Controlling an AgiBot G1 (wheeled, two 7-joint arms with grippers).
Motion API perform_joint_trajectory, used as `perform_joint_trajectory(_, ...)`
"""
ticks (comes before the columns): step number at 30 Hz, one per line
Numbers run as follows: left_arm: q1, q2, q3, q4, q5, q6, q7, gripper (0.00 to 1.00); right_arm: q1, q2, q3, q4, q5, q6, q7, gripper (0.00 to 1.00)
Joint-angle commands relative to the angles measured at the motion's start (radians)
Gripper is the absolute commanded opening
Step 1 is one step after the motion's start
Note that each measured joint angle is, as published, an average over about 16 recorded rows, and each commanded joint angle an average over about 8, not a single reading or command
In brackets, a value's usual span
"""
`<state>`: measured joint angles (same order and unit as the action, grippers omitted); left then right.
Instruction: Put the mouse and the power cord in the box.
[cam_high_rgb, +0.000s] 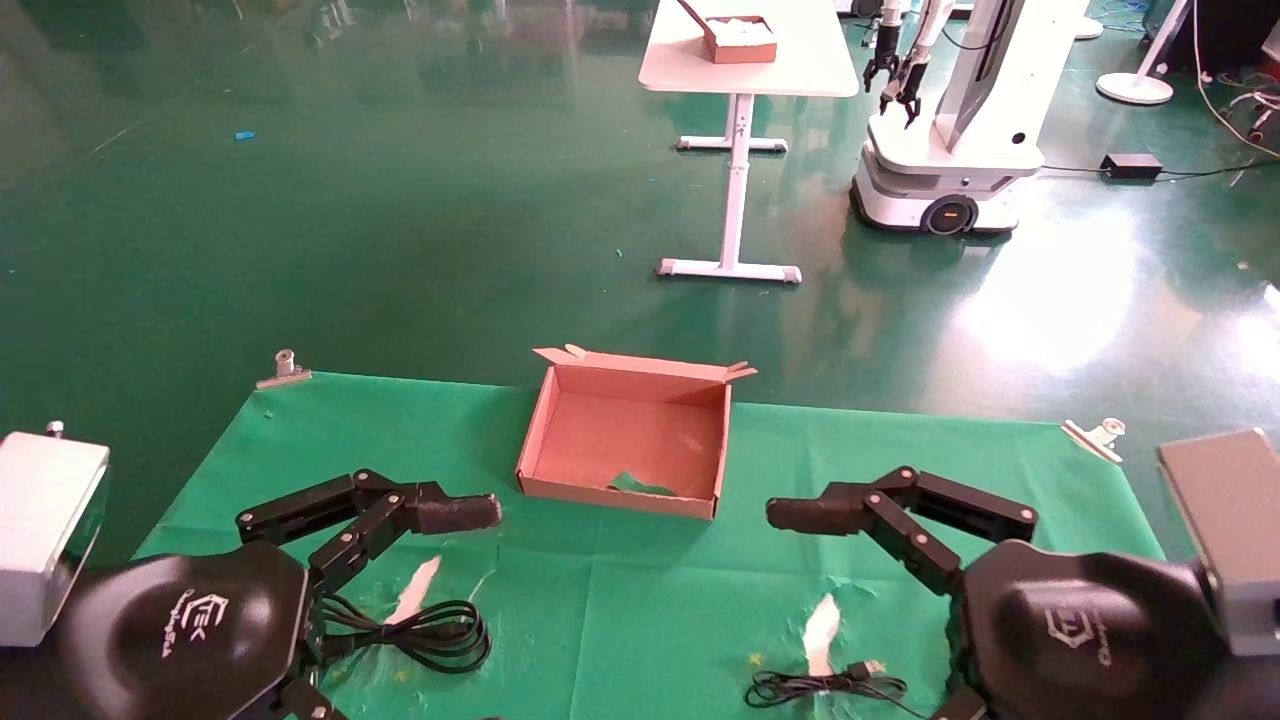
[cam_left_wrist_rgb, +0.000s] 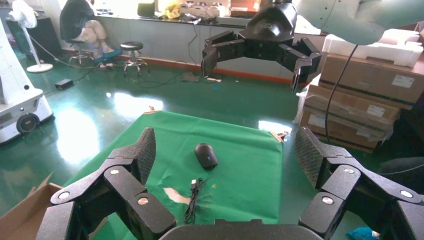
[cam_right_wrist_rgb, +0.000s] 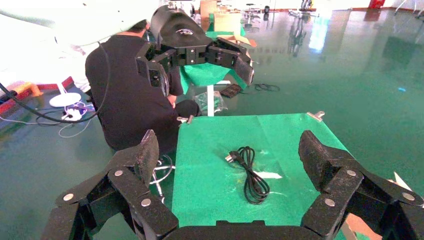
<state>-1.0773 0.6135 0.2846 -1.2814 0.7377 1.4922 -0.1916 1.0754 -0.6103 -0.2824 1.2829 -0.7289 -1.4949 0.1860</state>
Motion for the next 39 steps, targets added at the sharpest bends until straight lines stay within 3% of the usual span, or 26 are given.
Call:
perform_joint_trajectory(1,0.0,0.0,0.0,0.0,0.0,0.0,0.0,1.0,0.0,0.0,0.0,0.0,0.0,0.0,0.0,1.0)
perform_joint_trajectory(39,0.0,0.0,-0.001,0.0,-0.001,0.0,0.0,1.0,0.0,0.0,0.0,0.0,0.001,0.0,0.0,1.0)
